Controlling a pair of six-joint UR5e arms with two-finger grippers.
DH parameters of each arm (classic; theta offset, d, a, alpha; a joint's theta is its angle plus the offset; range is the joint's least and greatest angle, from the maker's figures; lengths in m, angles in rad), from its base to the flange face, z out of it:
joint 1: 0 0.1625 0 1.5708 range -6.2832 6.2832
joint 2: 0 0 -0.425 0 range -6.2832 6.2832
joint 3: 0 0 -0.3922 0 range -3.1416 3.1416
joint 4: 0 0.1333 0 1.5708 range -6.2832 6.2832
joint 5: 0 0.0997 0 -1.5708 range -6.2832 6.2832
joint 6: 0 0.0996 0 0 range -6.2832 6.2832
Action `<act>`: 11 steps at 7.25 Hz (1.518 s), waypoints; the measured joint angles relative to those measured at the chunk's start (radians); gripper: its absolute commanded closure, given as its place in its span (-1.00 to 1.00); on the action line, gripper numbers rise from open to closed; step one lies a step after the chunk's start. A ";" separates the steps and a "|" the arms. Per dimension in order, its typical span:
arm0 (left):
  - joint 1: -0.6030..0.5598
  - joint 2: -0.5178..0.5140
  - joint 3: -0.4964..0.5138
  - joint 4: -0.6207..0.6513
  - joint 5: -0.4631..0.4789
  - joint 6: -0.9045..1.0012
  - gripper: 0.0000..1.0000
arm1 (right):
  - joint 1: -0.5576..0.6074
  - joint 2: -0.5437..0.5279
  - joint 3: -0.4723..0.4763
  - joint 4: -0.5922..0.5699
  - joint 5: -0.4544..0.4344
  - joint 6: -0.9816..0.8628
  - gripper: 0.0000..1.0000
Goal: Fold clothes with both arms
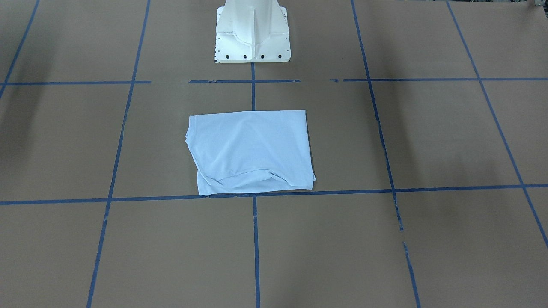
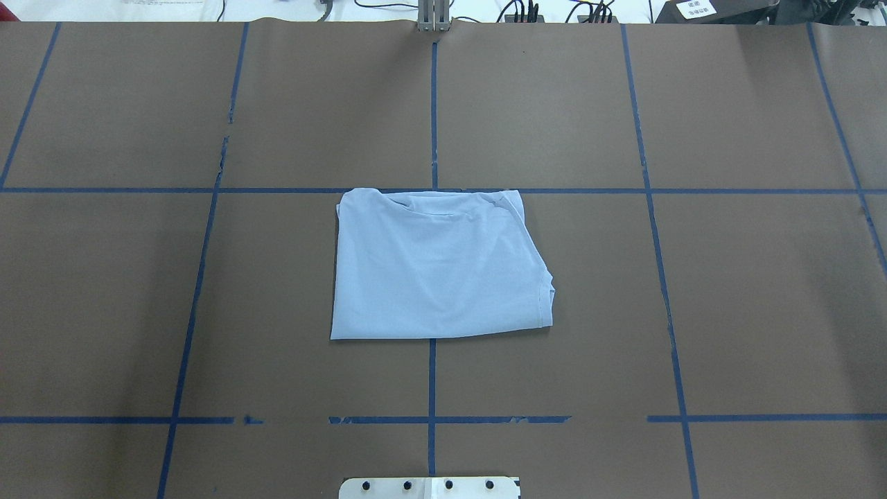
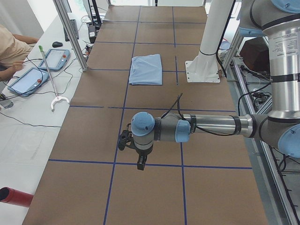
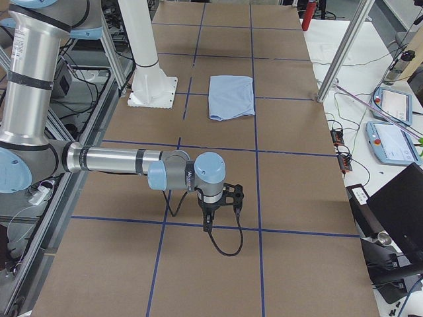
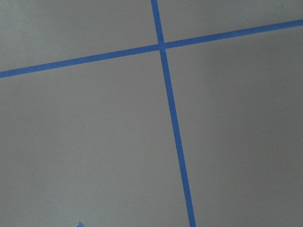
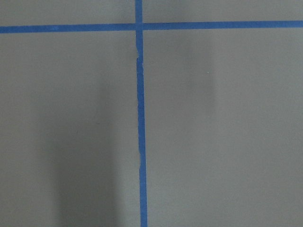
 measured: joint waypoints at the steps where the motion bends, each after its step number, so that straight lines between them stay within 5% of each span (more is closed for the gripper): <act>1: 0.000 0.000 0.000 0.000 0.000 -0.001 -1.00 | 0.000 0.000 0.000 0.000 0.000 0.000 -1.00; 11: 0.000 -0.001 -0.010 -0.005 -0.012 0.008 -1.00 | 0.000 0.003 0.031 0.005 0.011 -0.014 -1.00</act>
